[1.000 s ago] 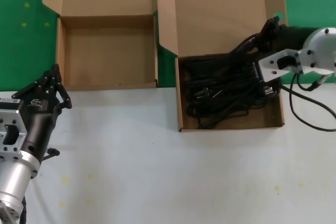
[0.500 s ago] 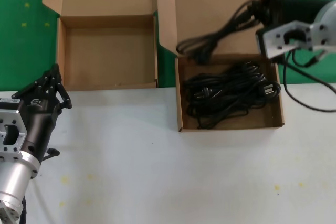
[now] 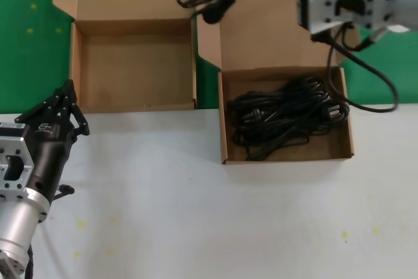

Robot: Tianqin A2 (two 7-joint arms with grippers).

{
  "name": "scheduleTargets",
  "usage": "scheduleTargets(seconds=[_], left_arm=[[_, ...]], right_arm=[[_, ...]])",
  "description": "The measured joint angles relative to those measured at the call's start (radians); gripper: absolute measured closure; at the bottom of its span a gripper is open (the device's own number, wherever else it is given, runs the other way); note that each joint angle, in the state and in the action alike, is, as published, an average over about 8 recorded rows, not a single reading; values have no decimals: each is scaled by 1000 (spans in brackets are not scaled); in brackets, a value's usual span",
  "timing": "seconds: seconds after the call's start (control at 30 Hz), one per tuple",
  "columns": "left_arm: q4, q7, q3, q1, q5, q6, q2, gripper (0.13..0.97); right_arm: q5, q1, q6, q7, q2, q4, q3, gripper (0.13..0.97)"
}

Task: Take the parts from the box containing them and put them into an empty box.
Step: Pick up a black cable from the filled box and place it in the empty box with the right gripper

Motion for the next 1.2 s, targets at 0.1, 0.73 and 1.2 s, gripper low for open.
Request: scheduleTargets(seconds=[0.1, 0.73, 1.2], left_arm=[[0, 0, 0, 0, 0, 0, 0, 953], [0, 0, 0, 0, 0, 0, 0, 953], [0, 0, 0, 0, 0, 0, 0, 953]], right_arm=[[-17, 2, 33, 5, -50, -37, -4, 931], [14, -1, 246, -38, -331, -368, -78, 931], [76, -37, 321, -85, -369, -438, -91, 884]])
